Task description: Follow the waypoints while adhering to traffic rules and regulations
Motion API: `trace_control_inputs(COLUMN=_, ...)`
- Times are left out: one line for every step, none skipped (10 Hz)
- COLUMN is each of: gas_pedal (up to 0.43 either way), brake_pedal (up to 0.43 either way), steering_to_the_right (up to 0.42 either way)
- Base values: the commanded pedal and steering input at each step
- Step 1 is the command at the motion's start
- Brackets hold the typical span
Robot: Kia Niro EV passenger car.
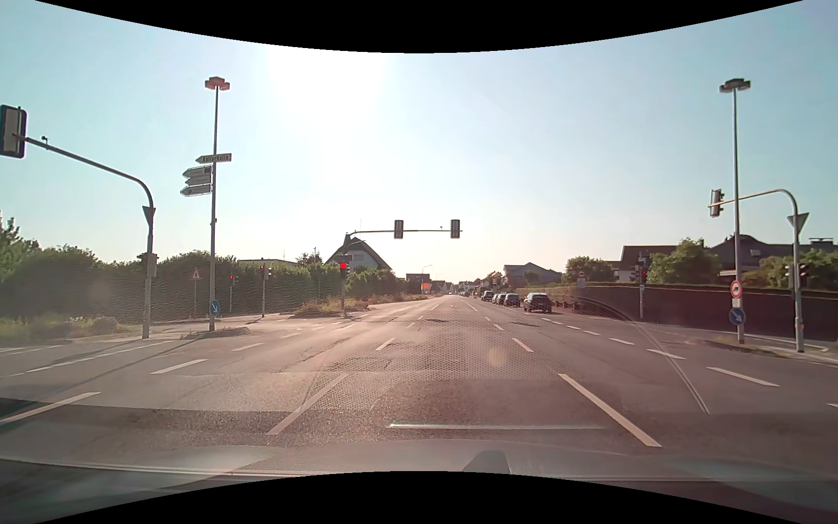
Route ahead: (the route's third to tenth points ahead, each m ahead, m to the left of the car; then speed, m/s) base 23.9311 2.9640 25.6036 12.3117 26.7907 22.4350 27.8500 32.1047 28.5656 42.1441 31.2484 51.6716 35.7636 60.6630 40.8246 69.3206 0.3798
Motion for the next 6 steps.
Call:
trace_control_inputs(gas_pedal=0.000, brake_pedal=0.268, steering_to_the_right=-0.001)
trace_control_inputs(gas_pedal=0.000, brake_pedal=0.268, steering_to_the_right=-0.001)
trace_control_inputs(gas_pedal=0.000, brake_pedal=0.268, steering_to_the_right=-0.001)
trace_control_inputs(gas_pedal=0.000, brake_pedal=0.262, steering_to_the_right=-0.001)
trace_control_inputs(gas_pedal=0.000, brake_pedal=0.256, steering_to_the_right=-0.001)
trace_control_inputs(gas_pedal=0.000, brake_pedal=0.256, steering_to_the_right=-0.001)
